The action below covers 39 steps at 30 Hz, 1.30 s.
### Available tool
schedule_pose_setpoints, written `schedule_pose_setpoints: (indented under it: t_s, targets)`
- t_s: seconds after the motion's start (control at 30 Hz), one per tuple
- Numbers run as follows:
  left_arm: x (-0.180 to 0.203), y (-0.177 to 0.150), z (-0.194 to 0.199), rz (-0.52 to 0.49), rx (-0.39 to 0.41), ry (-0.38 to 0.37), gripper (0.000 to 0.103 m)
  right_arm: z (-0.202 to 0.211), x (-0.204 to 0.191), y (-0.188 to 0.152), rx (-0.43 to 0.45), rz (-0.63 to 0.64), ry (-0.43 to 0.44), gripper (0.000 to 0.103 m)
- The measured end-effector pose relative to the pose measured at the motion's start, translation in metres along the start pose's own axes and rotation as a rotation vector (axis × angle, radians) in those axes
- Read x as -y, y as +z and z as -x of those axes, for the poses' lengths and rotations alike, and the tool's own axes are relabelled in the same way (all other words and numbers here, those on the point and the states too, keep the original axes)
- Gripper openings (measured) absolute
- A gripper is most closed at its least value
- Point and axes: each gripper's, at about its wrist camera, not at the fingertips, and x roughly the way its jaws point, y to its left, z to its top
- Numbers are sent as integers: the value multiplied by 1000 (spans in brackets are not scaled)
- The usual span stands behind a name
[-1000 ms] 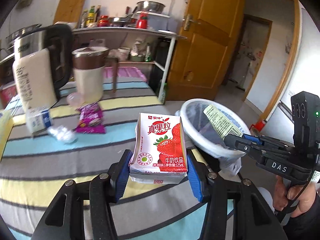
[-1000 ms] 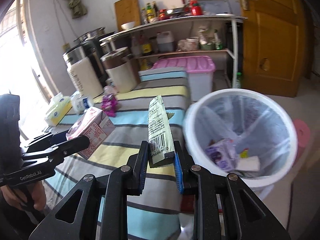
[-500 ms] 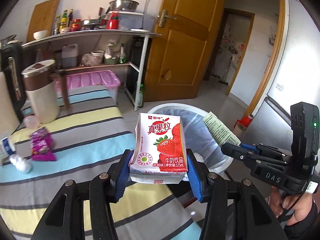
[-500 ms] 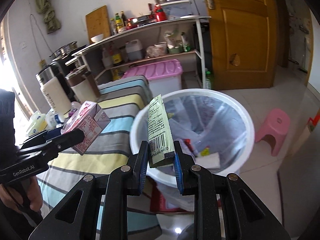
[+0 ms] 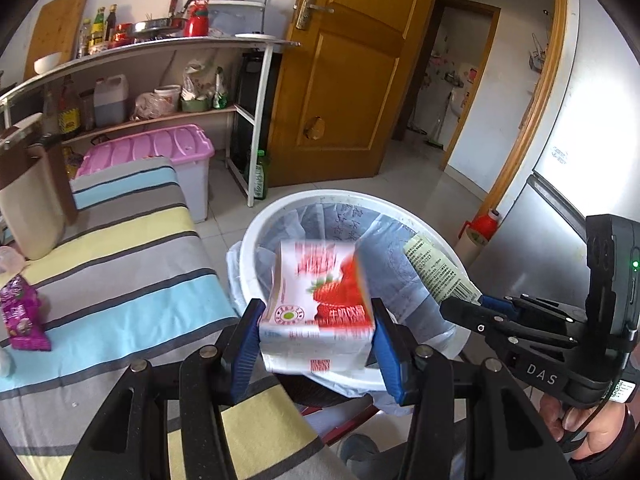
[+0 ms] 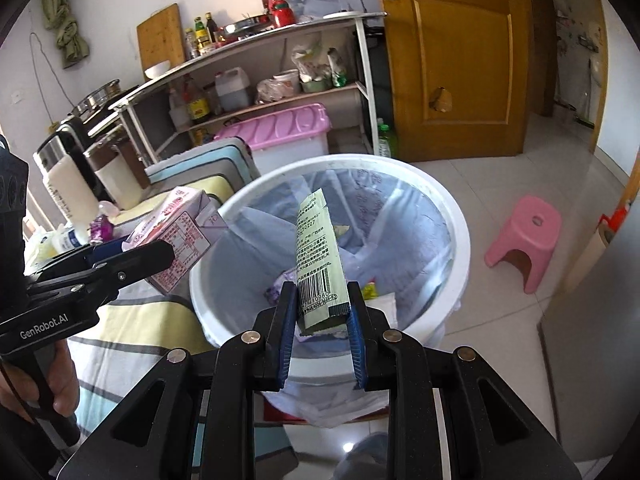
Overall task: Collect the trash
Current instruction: 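Carry the carton and packet over the bin and open both grippers, then move both tools back over the table toward the purple candy bag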
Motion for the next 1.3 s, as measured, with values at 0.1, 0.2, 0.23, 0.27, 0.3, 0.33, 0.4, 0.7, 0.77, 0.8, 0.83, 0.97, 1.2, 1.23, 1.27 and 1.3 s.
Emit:
schedule_pose_setpoints:
  t_s: [0.1, 0.2, 0.23, 0.27, 0.3, 0.33, 0.4, 0.7, 0.77, 0.8, 0.83, 0.97, 1.2, 1.23, 1.27, 1.3]
  targets:
    - [0, 2, -10, -1, -20, -4, 52, -5, 5, 1, -15, -6, -5, 25]
    - [-1, 2, -17, 5, -41, -11, 52, -8, 8, 2, -22, -20, -10, 25]
    - [-2, 2, -16, 7, -42, -17, 52, -9, 9, 2, -23, -20, -11, 26]
    - [-1, 2, -15, 9, -40, -20, 52, -9, 9, 2, -24, -19, -15, 27]
    - [-2, 2, -14, 11, -37, -23, 52, -10, 9, 2, -24, -18, -17, 33]
    - [-2, 2, -12, 12, -33, -24, 52, -10, 8, 2, -23, -18, -17, 39]
    - [-2, 2, -8, 16, -22, -35, 53, -6, 6, 2, -12, -21, -7, 41]
    - [-6, 0, 12, 40, 10, -48, 53, 10, -2, 0, 13, -15, 14, 41]
    - [-9, -1, 17, 46, 14, -46, 53, 12, -4, 0, 15, -12, 18, 41]
    - [-9, -2, 19, 48, 15, -44, 53, 15, -6, -1, 18, -10, 20, 41]
    - [-10, -3, 21, 49, 17, -40, 53, 17, -7, -1, 22, -8, 24, 41]
    - [-13, -11, 33, 44, 23, -28, 53, 25, -13, -3, 35, -1, 41, 41]
    - [-21, -28, 58, 47, 42, -2, 53, 41, -33, -5, 61, 24, 82, 41]
    - [-23, -30, 62, 50, 46, 6, 53, 42, -35, -6, 64, 26, 86, 41]
    - [-25, -32, 66, 52, 49, 13, 53, 45, -40, -6, 68, 31, 94, 41]
    - [-27, -35, 70, 55, 54, 21, 53, 47, -42, -7, 70, 34, 99, 41]
